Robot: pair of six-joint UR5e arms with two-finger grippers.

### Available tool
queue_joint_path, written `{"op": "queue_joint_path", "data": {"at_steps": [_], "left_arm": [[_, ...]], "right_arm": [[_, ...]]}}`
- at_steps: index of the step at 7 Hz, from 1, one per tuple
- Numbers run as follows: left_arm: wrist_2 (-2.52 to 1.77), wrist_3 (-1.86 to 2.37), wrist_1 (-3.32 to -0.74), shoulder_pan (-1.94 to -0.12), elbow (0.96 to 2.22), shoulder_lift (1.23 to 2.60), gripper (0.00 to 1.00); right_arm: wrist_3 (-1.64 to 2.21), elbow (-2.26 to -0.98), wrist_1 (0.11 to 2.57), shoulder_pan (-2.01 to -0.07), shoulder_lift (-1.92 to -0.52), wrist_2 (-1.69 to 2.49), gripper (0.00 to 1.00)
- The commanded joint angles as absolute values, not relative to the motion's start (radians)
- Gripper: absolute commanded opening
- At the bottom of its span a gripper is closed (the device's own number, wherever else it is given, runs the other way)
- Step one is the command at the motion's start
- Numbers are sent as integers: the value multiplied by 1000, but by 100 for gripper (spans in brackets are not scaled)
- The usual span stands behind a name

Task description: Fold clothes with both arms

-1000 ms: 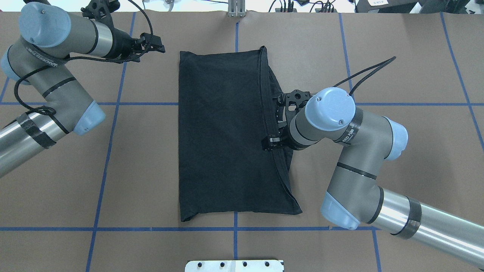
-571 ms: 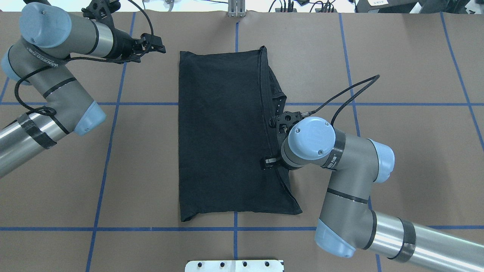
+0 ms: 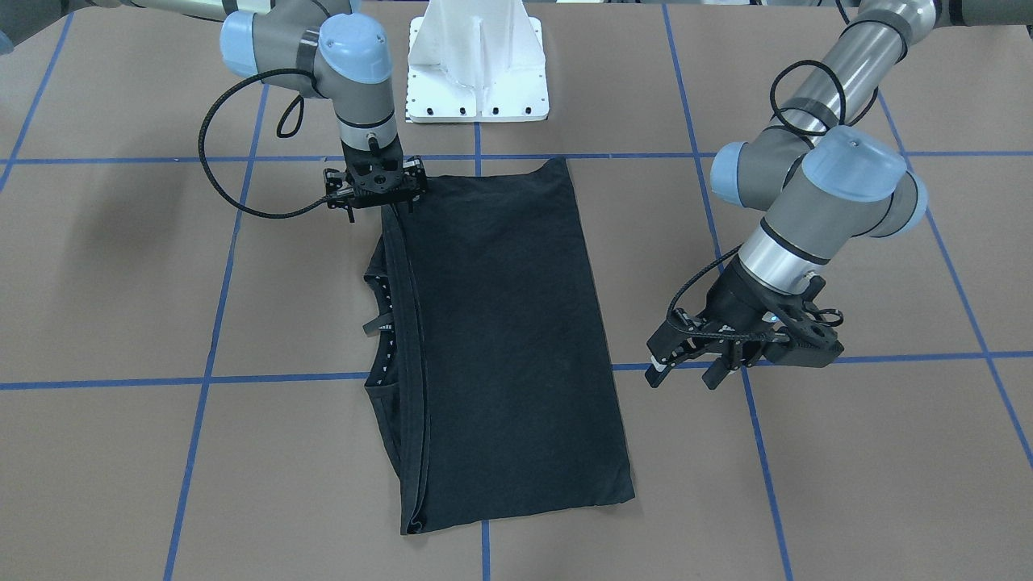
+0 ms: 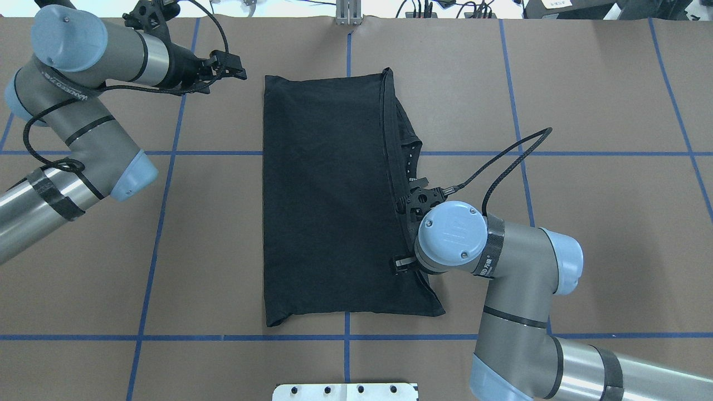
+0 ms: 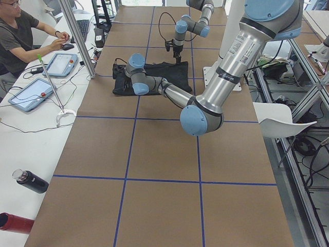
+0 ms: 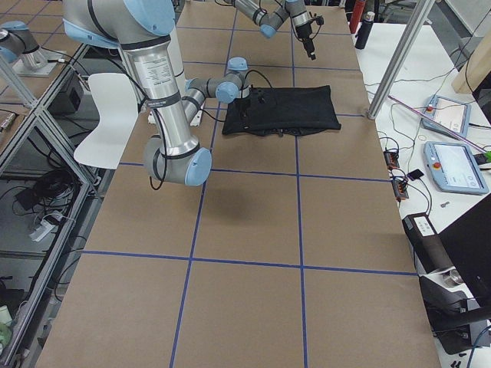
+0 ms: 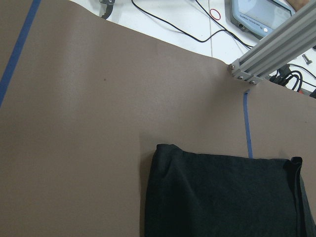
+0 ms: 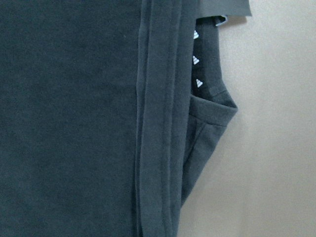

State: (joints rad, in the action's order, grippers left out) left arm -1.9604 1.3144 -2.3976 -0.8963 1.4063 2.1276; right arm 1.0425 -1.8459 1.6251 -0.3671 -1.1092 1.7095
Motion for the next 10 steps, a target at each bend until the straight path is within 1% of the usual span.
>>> {"op": "queue_joint_path", "data": {"at_steps": [1,10], "left_arm": [[-1960,1315,-2398,-894,1405,2128,100],[-1960,1339,-2398,-885,1405,2129,100]], "right_arm": [[1028,-1842,1628,-354,-1120,1707,100],[976,-1836,1631,-374,-1140,1717,100]]}}
